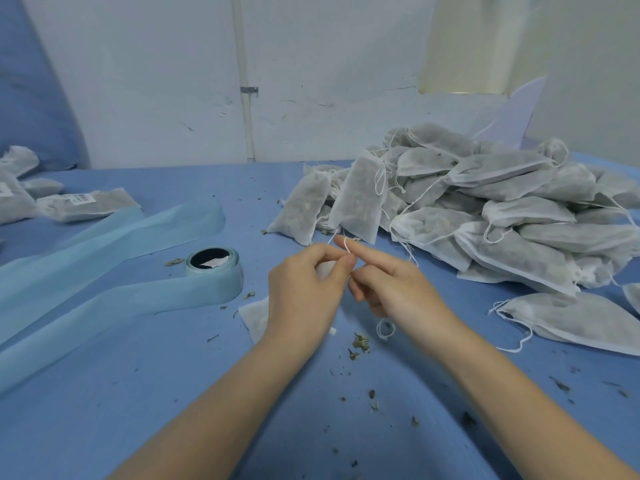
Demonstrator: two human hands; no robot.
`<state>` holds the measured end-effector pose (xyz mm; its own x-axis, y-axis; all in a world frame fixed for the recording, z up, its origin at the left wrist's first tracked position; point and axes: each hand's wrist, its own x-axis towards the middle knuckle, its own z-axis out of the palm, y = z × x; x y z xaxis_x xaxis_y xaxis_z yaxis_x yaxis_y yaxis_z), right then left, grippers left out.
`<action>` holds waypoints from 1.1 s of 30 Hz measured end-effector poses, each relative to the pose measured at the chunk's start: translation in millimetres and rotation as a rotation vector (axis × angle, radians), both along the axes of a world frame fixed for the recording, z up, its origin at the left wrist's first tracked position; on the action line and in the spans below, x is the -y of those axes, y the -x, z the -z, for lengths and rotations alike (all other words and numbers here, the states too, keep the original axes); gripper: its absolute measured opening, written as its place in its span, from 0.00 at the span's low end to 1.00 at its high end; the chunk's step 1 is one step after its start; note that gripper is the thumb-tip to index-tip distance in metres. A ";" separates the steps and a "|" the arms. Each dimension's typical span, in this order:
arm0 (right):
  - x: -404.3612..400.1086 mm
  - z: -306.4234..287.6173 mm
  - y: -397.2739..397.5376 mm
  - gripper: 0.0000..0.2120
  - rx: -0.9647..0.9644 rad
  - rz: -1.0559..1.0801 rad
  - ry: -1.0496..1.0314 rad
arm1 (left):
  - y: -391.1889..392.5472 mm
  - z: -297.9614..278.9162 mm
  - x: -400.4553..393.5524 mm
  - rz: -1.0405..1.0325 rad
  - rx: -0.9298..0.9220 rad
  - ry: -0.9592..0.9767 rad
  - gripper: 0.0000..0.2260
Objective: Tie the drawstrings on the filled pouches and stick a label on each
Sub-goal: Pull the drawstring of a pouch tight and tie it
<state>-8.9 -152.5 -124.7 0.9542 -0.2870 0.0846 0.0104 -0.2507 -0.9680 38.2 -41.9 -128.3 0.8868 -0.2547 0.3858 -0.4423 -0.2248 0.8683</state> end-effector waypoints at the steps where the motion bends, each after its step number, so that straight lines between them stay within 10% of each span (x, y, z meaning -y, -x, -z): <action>1: -0.9 0.8 -0.6 0.22 0.003 0.012 0.049 | -0.8 0.9 0.5 -0.020 0.004 -0.004 0.05; 6: -7.8 2.8 -0.4 0.14 0.150 0.133 0.298 | -3.2 4.9 3.0 -0.039 -0.079 0.095 0.07; 17: 3.7 6.6 -0.3 0.07 0.066 0.185 -0.012 | -9.1 -6.9 -8.4 0.272 -0.477 0.500 0.06; 26: 17.2 -4.6 2.3 0.14 0.057 0.104 -0.311 | 1.5 0.8 -2.1 0.082 -0.013 0.111 0.15; 33: 10.0 -2.4 8.9 0.03 0.143 0.131 -0.104 | 2.2 2.9 -1.4 0.025 -0.020 0.099 0.08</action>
